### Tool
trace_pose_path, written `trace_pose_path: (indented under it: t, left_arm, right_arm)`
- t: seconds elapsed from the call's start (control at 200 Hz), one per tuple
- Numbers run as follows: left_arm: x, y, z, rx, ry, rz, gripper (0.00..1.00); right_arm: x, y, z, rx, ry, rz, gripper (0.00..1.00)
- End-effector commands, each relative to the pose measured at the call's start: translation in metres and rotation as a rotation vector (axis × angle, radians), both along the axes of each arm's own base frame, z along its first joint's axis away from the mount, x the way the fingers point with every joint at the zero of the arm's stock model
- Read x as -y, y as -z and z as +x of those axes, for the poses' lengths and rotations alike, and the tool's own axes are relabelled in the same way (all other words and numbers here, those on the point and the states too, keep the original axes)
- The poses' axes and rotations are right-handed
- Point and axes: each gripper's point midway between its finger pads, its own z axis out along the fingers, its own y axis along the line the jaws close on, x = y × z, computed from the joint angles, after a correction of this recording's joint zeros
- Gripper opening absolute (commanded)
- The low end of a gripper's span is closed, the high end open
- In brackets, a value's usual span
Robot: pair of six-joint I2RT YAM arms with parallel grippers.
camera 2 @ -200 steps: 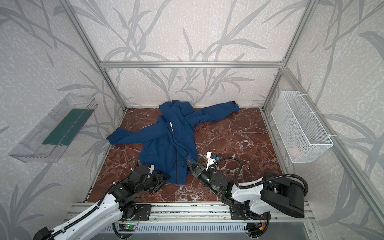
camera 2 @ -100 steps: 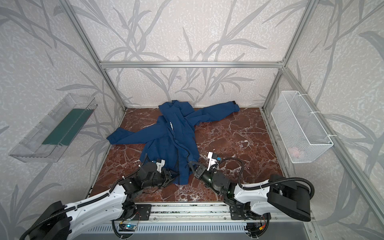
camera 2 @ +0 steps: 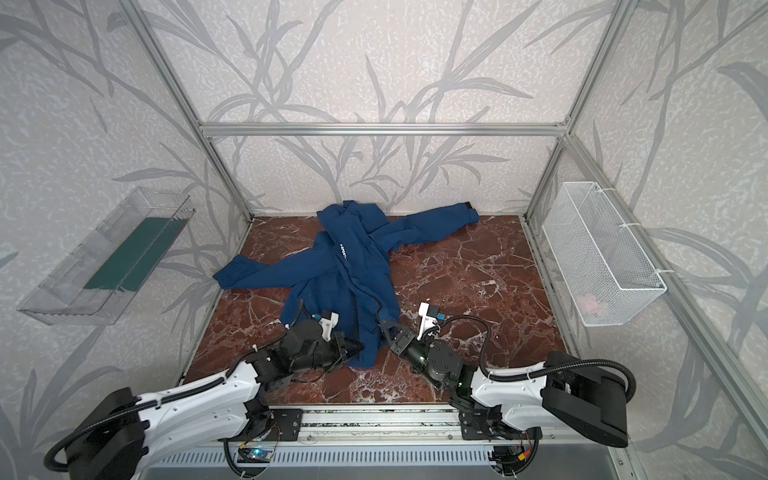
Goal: Zip up the jacket
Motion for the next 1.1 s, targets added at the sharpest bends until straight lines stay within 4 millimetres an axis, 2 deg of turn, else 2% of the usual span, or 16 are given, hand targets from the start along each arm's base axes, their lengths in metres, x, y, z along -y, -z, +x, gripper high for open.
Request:
trace_pose_path:
  t: [0.0,0.07,0.13,0.235,0.32,0.38,0.42,0.455,0.505,0.58,0.68,0.73,0.815,0.905,1.0,1.095]
  left_arm:
    - [-0.072,-0.036,0.021,0.152,-0.104,0.341,0.00]
    - [-0.117,-0.058,0.025,0.169,-0.140,0.499,0.00]
    - [-0.148,-0.074,0.029,0.168,-0.153,0.623,0.00]
    - [-0.182,-0.099,0.043,0.146,-0.117,0.828,0.00]
    - [-0.219,-0.136,0.060,0.148,-0.130,1.081,0.00]
    - [-0.227,-0.159,0.072,0.173,-0.117,1.166,0.00]
    - [-0.217,-0.167,0.080,0.194,-0.073,1.140,0.00]
    - [-0.198,-0.167,0.085,0.211,-0.014,1.077,0.00]
    - [-0.165,-0.157,0.087,0.230,0.103,1.032,0.00]
    - [-0.128,-0.128,0.078,0.239,0.277,1.121,0.00]
    - [-0.086,-0.081,0.052,0.202,0.519,1.173,0.00]
    - [-0.065,-0.057,0.033,0.159,0.624,1.124,0.00]
    - [-0.036,-0.032,0.004,0.128,0.734,1.037,0.00]
    - [0.000,-0.020,-0.029,0.117,0.846,0.870,0.40]
    - [0.034,-0.030,-0.058,0.149,0.934,0.688,0.52]
    - [0.045,-0.050,-0.066,0.191,0.937,0.577,0.59]
  right_arm:
    - [0.028,-0.010,0.008,0.024,0.097,0.014,0.02]
    - [0.047,-0.017,0.011,0.034,0.145,0.017,0.02]
    - [0.065,-0.025,0.012,0.049,0.187,0.018,0.02]
    - [0.103,-0.036,0.010,0.069,0.269,0.007,0.02]
    - [0.135,-0.041,0.003,0.076,0.331,0.019,0.02]
    - [0.154,-0.040,-0.001,0.077,0.367,0.017,0.02]
    - [0.160,-0.035,-0.004,0.070,0.368,0.009,0.02]
    - [0.156,-0.033,-0.005,0.065,0.349,-0.001,0.02]
    - [0.147,-0.026,-0.005,0.030,0.310,-0.028,0.01]
    - [0.133,-0.018,-0.002,0.002,0.278,-0.066,0.02]
    - [0.120,-0.023,0.006,0.002,0.271,-0.123,0.02]
    - [0.113,-0.028,0.010,0.006,0.266,-0.155,0.02]
    - [0.105,-0.028,0.017,-0.011,0.258,-0.194,0.01]
    - [0.101,-0.024,0.023,-0.025,0.252,-0.206,0.01]
    - [0.102,-0.022,0.028,-0.039,0.252,-0.214,0.01]
    - [0.103,-0.021,0.032,-0.049,0.241,-0.221,0.02]
